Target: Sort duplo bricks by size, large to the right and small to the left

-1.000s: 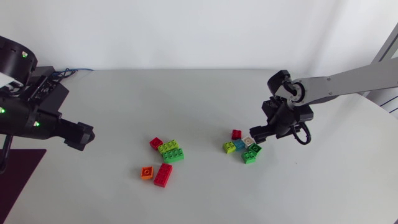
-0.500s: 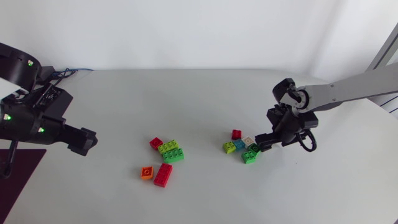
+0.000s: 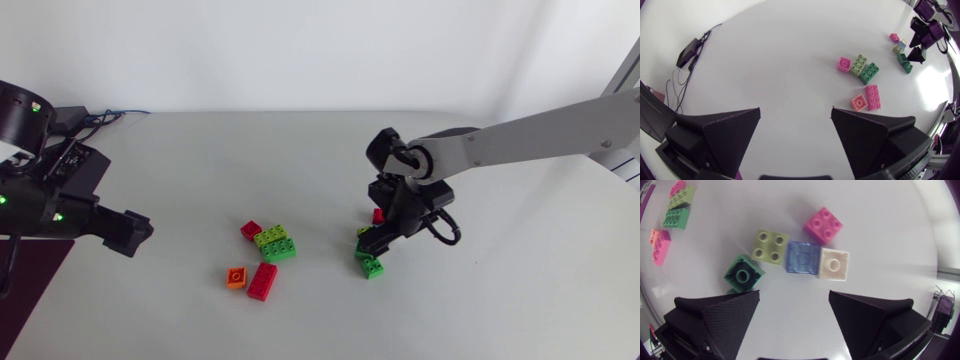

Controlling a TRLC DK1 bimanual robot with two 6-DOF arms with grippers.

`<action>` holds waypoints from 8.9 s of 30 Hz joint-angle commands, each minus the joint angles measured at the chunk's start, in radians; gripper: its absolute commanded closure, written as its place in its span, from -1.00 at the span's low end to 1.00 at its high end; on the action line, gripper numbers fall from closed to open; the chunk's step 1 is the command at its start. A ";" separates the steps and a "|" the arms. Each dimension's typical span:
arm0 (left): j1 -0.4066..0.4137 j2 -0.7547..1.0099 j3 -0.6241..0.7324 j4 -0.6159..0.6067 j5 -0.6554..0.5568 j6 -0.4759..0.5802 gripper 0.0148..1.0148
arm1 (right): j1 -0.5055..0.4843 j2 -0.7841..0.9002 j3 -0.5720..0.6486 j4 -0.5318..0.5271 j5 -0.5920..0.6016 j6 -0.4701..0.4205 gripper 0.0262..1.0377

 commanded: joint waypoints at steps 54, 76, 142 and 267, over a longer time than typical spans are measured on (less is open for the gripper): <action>0.011 -0.044 -0.087 0.035 0.045 0.040 -0.94 | 0.034 0.188 0.195 -0.054 -0.003 0.057 -0.92; -0.061 0.035 -0.042 -0.015 0.149 0.146 -0.94 | 0.050 0.007 0.241 -0.187 -0.001 0.058 -0.92; -0.294 0.562 -0.084 0.264 0.054 0.574 -0.94 | -0.159 -0.359 -0.121 -0.135 -0.119 -0.008 -0.92; -0.897 1.256 1.084 -0.225 0.260 0.252 -0.96 | -0.473 -0.591 -0.298 -0.227 -0.320 -0.218 -0.92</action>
